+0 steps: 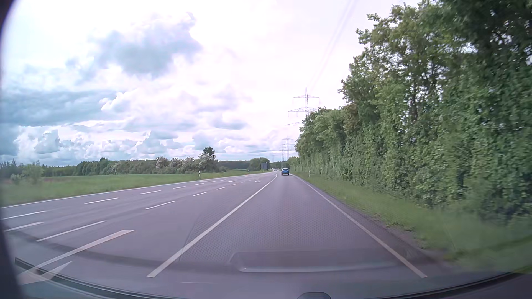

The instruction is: Follow the waypoints while adhering to traffic rules and regulations

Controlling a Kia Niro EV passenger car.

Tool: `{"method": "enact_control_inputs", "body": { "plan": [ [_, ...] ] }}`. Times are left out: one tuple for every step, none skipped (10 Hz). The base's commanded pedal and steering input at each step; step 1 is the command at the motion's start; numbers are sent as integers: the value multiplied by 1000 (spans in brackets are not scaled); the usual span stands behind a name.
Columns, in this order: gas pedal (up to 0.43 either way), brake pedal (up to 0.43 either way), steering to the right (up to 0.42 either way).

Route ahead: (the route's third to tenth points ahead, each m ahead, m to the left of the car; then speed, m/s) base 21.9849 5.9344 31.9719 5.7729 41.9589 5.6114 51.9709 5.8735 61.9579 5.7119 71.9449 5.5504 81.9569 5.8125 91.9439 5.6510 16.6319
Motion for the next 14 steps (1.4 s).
{"method": "enact_control_inputs", "body": {
  "plan": [
    [299, 0, -2],
    [299, 0, -2],
    [299, 0, -2],
    [299, 0, -2],
    [299, 0, -2],
    [299, 0, -2],
    [299, 0, -2],
    [299, 0, -3],
    [299, 0, -3],
    [299, 0, -4],
    [299, 0, -4],
    [299, 0, -4],
    [299, 0, -5],
    [299, 0, -4]
  ]
}}
